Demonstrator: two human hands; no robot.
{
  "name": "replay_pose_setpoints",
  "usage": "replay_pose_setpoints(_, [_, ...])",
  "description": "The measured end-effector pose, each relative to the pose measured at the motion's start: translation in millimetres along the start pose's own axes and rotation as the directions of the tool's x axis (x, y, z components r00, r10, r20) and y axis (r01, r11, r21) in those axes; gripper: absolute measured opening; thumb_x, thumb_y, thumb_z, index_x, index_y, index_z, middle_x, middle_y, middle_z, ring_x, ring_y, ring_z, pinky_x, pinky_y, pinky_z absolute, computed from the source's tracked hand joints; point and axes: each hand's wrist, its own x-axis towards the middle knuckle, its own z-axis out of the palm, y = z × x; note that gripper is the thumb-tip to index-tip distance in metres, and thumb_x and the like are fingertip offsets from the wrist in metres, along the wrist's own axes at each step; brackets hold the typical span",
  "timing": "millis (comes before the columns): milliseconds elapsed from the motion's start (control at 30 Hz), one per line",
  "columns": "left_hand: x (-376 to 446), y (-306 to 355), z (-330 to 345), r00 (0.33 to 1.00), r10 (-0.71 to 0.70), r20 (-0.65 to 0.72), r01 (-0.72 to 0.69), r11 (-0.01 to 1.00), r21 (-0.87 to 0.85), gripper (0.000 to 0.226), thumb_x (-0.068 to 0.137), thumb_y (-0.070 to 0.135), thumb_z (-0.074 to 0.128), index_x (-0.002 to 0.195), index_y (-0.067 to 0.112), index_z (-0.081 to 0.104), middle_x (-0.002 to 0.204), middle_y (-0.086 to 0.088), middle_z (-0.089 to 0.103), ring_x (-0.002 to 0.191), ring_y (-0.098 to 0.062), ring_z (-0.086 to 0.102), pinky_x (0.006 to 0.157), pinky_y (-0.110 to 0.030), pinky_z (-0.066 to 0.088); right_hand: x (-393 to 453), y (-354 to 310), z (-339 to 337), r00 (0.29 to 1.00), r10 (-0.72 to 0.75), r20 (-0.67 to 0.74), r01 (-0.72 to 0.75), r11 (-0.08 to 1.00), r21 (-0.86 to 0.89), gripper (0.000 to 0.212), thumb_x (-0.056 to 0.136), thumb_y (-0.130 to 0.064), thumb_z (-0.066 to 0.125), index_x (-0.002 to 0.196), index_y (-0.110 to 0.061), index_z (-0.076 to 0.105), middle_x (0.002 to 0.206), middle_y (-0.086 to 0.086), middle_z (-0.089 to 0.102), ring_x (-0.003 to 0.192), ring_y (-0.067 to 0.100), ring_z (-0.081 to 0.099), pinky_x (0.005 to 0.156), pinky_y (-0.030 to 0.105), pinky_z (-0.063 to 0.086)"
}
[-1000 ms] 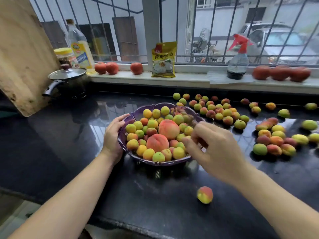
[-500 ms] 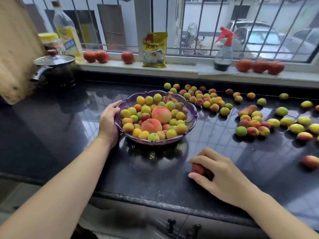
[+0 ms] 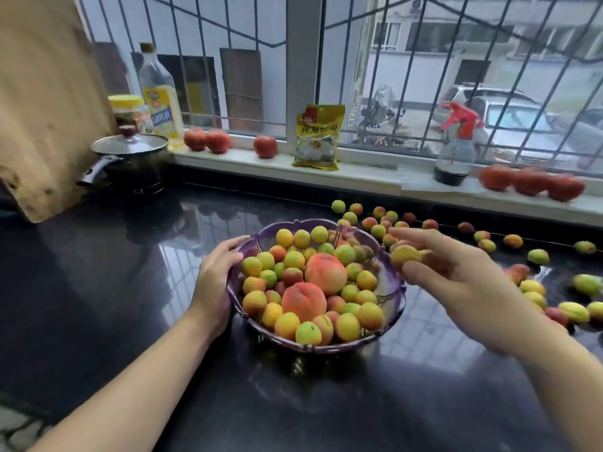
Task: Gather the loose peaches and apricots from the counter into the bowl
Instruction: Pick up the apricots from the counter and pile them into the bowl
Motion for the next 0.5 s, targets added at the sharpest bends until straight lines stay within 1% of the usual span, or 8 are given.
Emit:
replay_pose_setpoints(33, [2,0,0,1.000,-0.016,-0.002,0.016,1.000,-0.018,0.035,0.091,0.017,0.052,0.119,0.009,0.071,0.115,-0.021,0.075,0.105,-0.034,0.072,0.088,-0.049,0.062,22,-4,-4,0.997,0.012,0.077,-0.008,0.999,-0.050,0.047,0.096,-0.019,0.067,0.131,-0.048,0.057,0.113,-0.015,0.067,0.099,0.007,0.066,0.087,0.032,0.056])
replay_pose_setpoints(100, [4,1,0,0.999,-0.045,-0.017,0.044,0.998,-0.051,0.032,0.095,0.009,0.050,0.119,0.008,0.071,0.114,-0.023,0.075,0.101,-0.033,0.073,0.083,-0.045,0.062,58,-7,-8,0.976,0.041,0.214,0.011,0.972,-0.235,0.041,0.092,-0.024,0.073,0.119,-0.051,0.059,0.107,-0.015,0.067,0.090,0.004,0.065,0.084,0.034,0.058])
replay_pose_setpoints(167, [5,1,1,0.997,-0.068,-0.021,0.067,0.995,-0.068,0.033,0.099,0.004,0.044,0.121,0.006,0.069,0.113,-0.023,0.075,0.105,-0.038,0.072,0.090,-0.051,0.060,79,-6,-8,0.947,0.071,0.312,0.053,0.927,-0.372,0.034,0.089,-0.027,0.076,0.105,-0.053,0.060,0.094,-0.016,0.064,0.082,-0.002,0.062,0.077,0.023,0.054])
replay_pose_setpoints(233, [6,2,0,0.996,-0.080,-0.026,0.078,0.994,-0.078,0.032,0.099,0.006,0.046,0.120,0.006,0.070,0.114,-0.024,0.075,0.110,-0.042,0.070,0.099,-0.058,0.054,84,-6,-9,0.919,0.093,0.382,0.064,0.923,-0.379,0.031,0.088,-0.029,0.078,0.104,-0.050,0.063,0.087,-0.018,0.062,0.079,-0.008,0.059,0.070,0.015,0.047])
replay_pose_setpoints(300, [8,3,-1,0.996,-0.084,-0.029,0.082,0.995,-0.063,0.031,0.096,0.010,0.050,0.119,0.005,0.071,0.115,-0.025,0.074,0.112,-0.043,0.069,0.101,-0.059,0.053,83,-1,-10,0.902,0.107,0.419,0.076,0.915,-0.397,0.030,0.086,-0.030,0.079,0.105,-0.047,0.063,0.088,-0.019,0.061,0.081,-0.009,0.059,0.069,0.015,0.046])
replay_pose_setpoints(367, [9,1,-1,0.995,-0.083,-0.050,0.080,0.996,-0.045,0.031,0.099,0.007,0.047,0.119,0.002,0.070,0.114,-0.026,0.074,0.109,-0.042,0.070,0.097,-0.054,0.055,82,5,-13,0.895,0.121,0.430,0.064,0.918,-0.391,0.032,0.085,-0.030,0.081,0.104,-0.047,0.062,0.092,-0.018,0.063,0.086,-0.005,0.060,0.075,0.020,0.051])
replay_pose_setpoints(433, [8,0,0,0.995,-0.075,-0.065,0.072,0.996,-0.047,0.032,0.100,0.007,0.046,0.119,0.002,0.070,0.114,-0.027,0.073,0.107,-0.041,0.070,0.097,-0.053,0.054,80,9,-17,0.874,0.135,0.467,0.046,0.934,-0.355,0.037,0.084,-0.029,0.081,0.108,-0.051,0.061,0.103,-0.020,0.064,0.095,-0.002,0.062,0.086,0.028,0.055])
replay_pose_setpoints(500, [7,-2,1,0.995,-0.071,-0.070,0.068,0.996,-0.055,0.032,0.100,0.007,0.046,0.119,0.002,0.070,0.115,-0.028,0.073,0.108,-0.043,0.069,0.101,-0.056,0.052,78,9,-20,0.844,0.131,0.520,0.050,0.946,-0.320,0.043,0.086,-0.028,0.080,0.114,-0.056,0.061,0.109,-0.030,0.063,0.101,-0.004,0.061,0.090,0.028,0.054])
